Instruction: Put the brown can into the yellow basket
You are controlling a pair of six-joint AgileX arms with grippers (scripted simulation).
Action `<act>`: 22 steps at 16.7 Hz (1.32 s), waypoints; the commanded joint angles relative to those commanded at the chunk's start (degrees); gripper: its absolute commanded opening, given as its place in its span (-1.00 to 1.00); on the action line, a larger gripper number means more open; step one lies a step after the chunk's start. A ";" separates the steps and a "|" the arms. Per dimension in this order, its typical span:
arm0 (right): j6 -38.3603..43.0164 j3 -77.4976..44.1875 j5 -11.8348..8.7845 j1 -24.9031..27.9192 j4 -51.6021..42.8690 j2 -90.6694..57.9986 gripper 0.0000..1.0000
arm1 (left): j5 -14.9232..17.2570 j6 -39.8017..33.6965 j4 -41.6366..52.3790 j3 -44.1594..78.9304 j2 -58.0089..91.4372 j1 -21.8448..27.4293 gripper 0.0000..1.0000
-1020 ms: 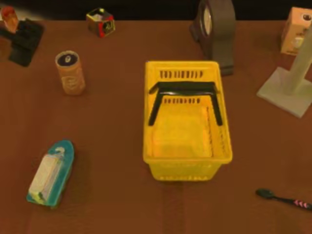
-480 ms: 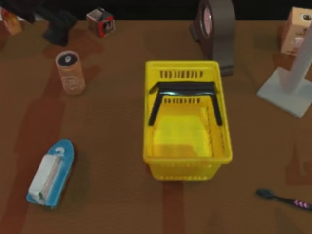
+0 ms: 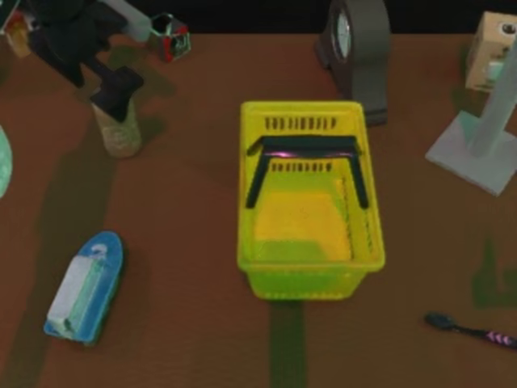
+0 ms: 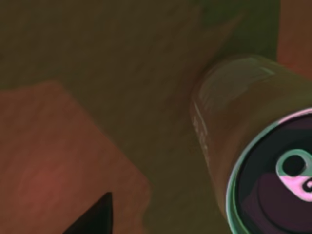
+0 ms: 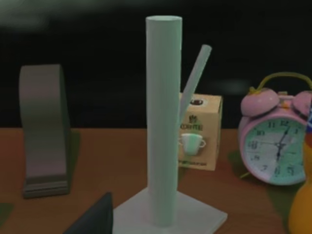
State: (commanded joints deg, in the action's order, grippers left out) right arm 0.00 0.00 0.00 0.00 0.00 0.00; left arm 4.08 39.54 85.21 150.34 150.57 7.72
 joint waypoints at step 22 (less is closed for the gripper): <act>0.00 0.00 0.00 0.00 0.00 0.00 1.00 | -0.05 -0.27 -12.52 -13.76 -1.16 0.30 0.40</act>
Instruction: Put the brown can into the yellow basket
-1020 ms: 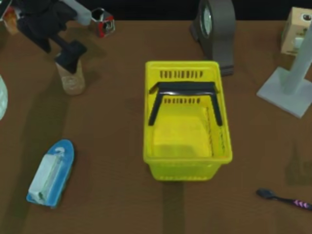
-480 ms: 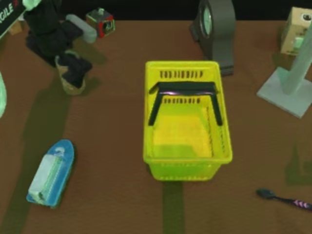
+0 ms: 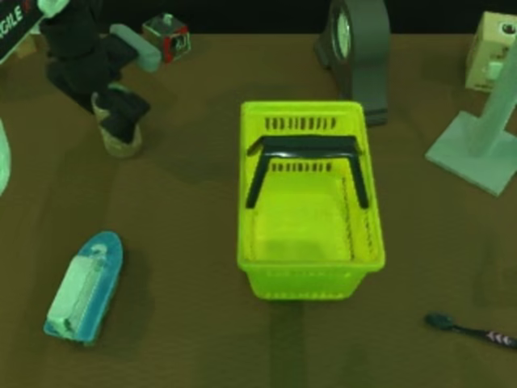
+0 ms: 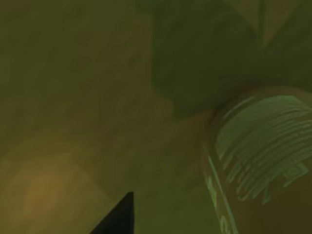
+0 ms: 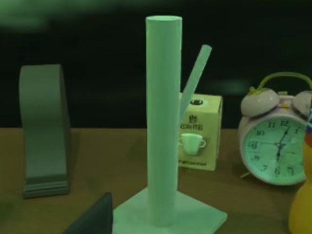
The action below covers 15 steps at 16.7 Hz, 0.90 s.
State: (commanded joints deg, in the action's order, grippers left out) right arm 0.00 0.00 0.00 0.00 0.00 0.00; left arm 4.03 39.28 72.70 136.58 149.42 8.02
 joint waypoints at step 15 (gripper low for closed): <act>0.00 0.00 0.00 0.00 0.00 0.00 1.00 | 0.00 0.00 0.00 0.00 0.00 0.00 -1.00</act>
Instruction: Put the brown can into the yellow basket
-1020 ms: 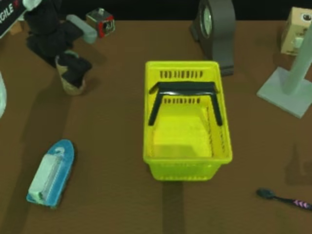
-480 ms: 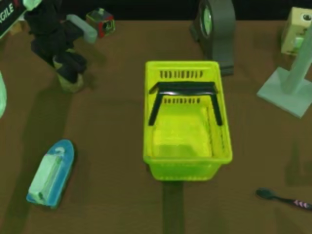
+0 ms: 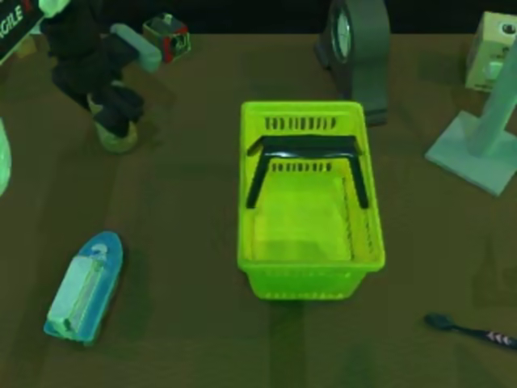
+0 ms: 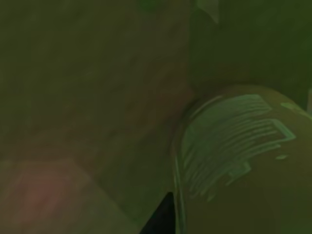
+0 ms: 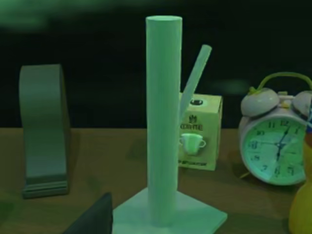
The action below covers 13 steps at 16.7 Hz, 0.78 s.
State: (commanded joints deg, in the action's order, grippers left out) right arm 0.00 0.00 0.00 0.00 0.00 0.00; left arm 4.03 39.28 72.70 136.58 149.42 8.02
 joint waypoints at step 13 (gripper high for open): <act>0.00 0.00 0.00 0.00 0.00 0.00 1.00 | 16.62 -8.24 -25.10 -12.41 -4.76 2.48 -1.00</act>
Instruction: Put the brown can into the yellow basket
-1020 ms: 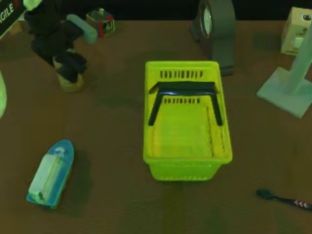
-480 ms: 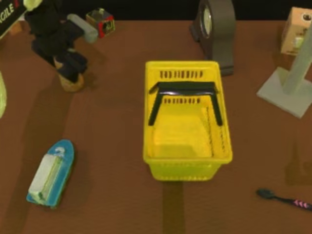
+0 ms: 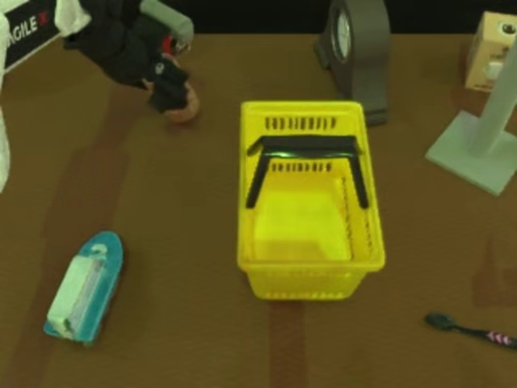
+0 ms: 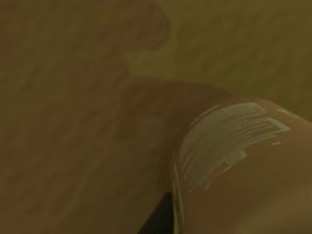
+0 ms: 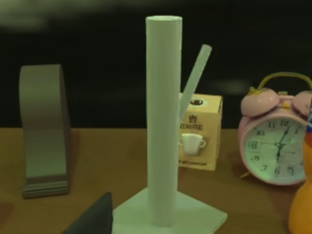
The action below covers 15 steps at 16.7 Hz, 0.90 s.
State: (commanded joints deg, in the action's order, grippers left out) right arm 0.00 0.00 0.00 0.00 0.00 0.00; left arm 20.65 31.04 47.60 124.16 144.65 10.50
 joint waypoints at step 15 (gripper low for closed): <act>0.00 0.00 0.00 0.00 0.00 0.00 1.00 | 48.11 -25.78 -80.64 -40.02 -20.91 6.84 -1.00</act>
State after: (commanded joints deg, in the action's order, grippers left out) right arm 0.00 0.00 0.00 0.00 0.00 0.00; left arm 68.76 5.26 -33.05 84.15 123.74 17.34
